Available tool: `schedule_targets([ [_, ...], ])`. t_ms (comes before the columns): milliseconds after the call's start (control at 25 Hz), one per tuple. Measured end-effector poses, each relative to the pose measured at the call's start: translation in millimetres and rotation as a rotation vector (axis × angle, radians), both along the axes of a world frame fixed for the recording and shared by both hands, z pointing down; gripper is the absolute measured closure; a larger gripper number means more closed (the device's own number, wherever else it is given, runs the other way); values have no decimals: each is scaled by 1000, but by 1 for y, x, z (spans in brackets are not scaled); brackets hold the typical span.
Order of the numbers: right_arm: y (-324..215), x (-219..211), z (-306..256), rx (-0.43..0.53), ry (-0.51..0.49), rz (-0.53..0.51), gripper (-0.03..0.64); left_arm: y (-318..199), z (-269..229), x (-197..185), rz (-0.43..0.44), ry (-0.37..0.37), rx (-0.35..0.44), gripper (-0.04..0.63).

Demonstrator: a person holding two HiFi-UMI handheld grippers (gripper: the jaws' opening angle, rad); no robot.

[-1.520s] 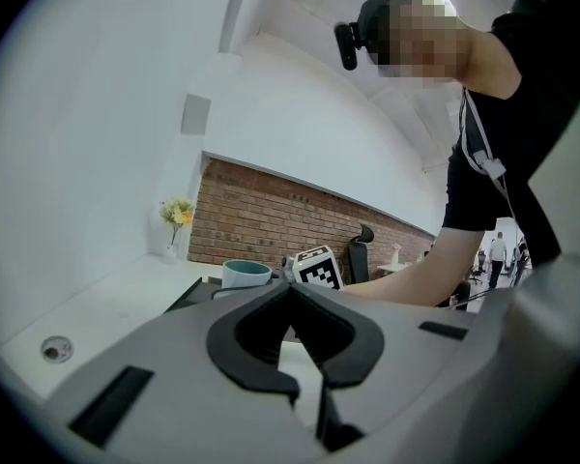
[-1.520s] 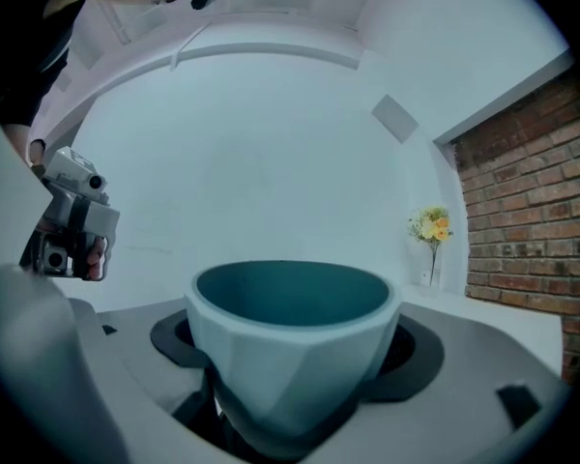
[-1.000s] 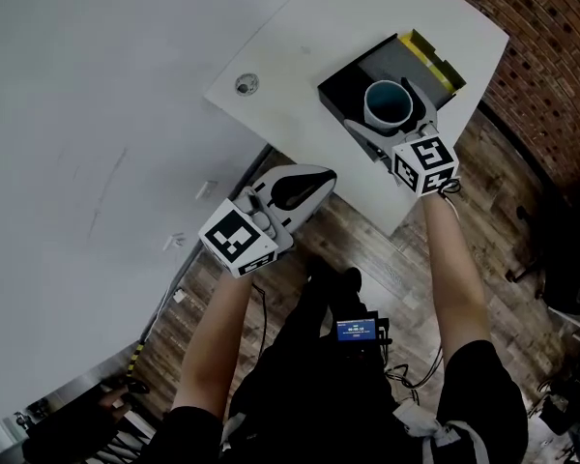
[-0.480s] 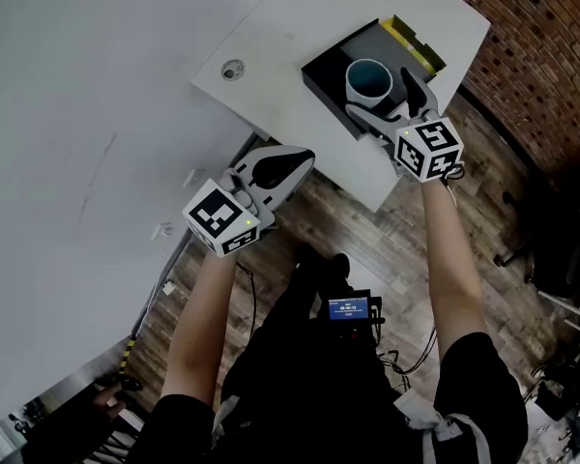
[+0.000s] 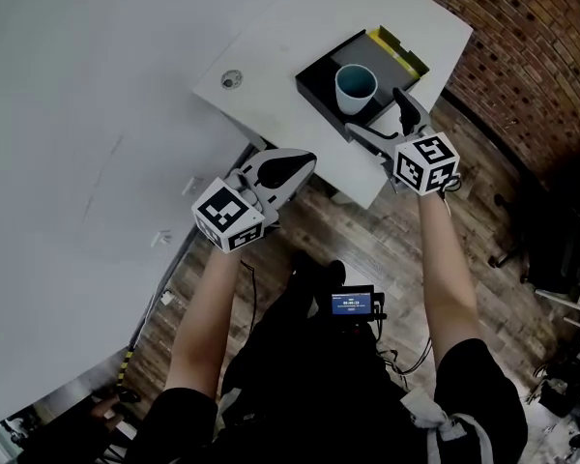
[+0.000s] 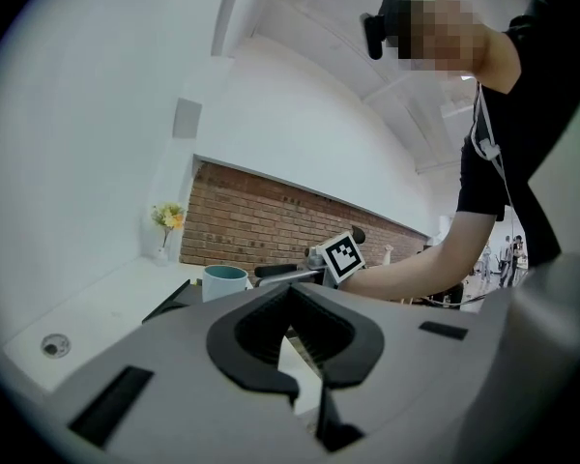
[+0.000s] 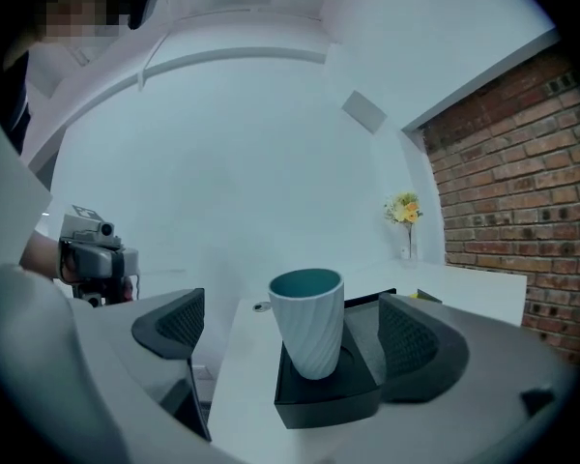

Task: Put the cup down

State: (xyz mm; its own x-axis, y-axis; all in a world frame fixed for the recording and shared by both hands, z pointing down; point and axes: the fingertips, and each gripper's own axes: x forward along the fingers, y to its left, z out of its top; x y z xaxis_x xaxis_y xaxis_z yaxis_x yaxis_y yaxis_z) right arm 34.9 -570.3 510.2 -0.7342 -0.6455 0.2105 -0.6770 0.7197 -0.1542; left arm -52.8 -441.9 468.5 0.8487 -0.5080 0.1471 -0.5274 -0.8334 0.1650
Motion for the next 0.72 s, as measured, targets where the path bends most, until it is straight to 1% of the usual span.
schedule_targets([
  [80,8,3,-5,-2,8,-7,50,2,-5,2,5,7,10,588],
  [160,17,6,-12,-2,7,-7,119,5,-10,4,11,13,20,588],
  [280,30,10,-23,1,-11,3,197,8,-15,6,22,20,28,588],
  [440,50,15,-36,3,-43,18,349,15,-19,12,37,30,25,588],
  [560,69,17,-46,5,-60,12,440,23,-20,19,57,27,26,588],
  [720,96,17,-55,13,-63,7,530,33,-21,27,81,24,28,588],
])
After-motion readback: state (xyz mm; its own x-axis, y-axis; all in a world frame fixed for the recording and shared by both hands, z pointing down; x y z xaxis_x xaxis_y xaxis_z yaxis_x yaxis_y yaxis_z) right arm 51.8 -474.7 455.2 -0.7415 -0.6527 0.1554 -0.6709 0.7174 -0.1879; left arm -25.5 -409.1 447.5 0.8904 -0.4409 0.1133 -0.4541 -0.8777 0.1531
